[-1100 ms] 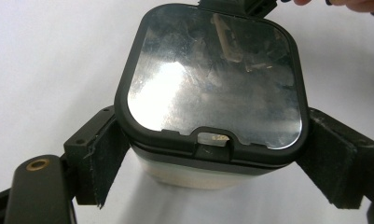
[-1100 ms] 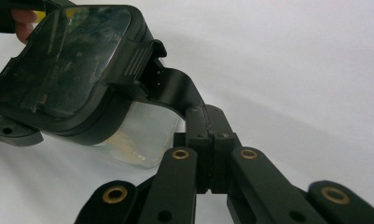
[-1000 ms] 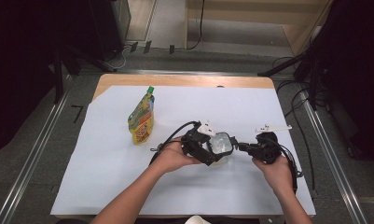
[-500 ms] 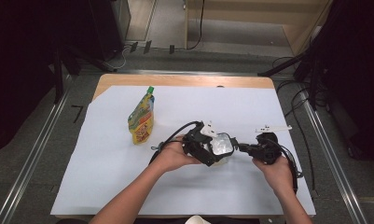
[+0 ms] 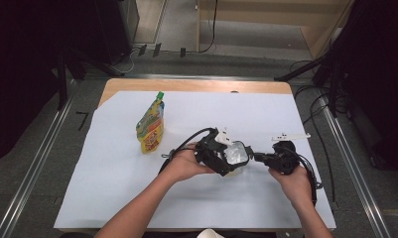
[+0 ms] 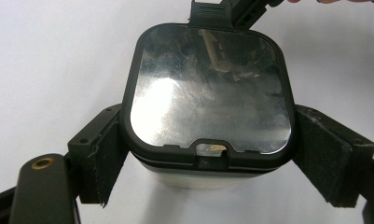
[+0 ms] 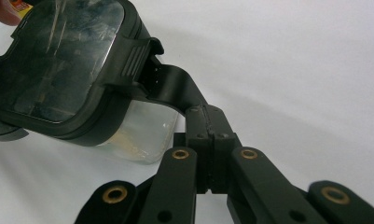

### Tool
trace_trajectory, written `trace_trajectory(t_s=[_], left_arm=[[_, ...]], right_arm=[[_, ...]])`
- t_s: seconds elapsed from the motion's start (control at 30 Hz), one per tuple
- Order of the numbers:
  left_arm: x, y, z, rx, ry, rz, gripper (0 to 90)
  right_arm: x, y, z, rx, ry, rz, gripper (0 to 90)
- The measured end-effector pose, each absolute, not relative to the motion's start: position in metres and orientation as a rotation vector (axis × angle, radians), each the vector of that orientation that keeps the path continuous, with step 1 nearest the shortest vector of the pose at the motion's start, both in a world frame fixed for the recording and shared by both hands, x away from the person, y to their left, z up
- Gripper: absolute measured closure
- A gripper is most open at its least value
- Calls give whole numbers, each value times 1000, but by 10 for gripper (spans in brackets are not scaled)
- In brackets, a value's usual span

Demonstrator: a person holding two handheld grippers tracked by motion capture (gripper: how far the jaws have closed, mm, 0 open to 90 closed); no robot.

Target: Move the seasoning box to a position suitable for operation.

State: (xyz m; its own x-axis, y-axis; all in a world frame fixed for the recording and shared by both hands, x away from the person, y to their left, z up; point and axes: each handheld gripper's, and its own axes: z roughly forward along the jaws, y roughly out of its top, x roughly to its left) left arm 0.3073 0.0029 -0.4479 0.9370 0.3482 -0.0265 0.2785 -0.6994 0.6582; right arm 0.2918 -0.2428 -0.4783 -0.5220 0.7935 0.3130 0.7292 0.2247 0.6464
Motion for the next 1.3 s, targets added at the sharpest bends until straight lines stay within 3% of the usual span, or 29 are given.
trace_trajectory(t_s=[1.1, 1.13, 1.2, 1.3], left_arm=[[309, -4, -423, 2359, 455, 119, 190], [310, -4, -421, 2352, 460, 72, 198], [310, -2, -417, 2309, 461, 4, 394], [310, -5, -413, 2331, 443, 21, 414]], right_arm=[[292, -243, -477, 1492, 2382, 1207, 900], [292, -243, -477, 1491, 2381, 1207, 900], [292, -243, -477, 1491, 2378, 1209, 900], [292, -242, -476, 1481, 2380, 1210, 900]])
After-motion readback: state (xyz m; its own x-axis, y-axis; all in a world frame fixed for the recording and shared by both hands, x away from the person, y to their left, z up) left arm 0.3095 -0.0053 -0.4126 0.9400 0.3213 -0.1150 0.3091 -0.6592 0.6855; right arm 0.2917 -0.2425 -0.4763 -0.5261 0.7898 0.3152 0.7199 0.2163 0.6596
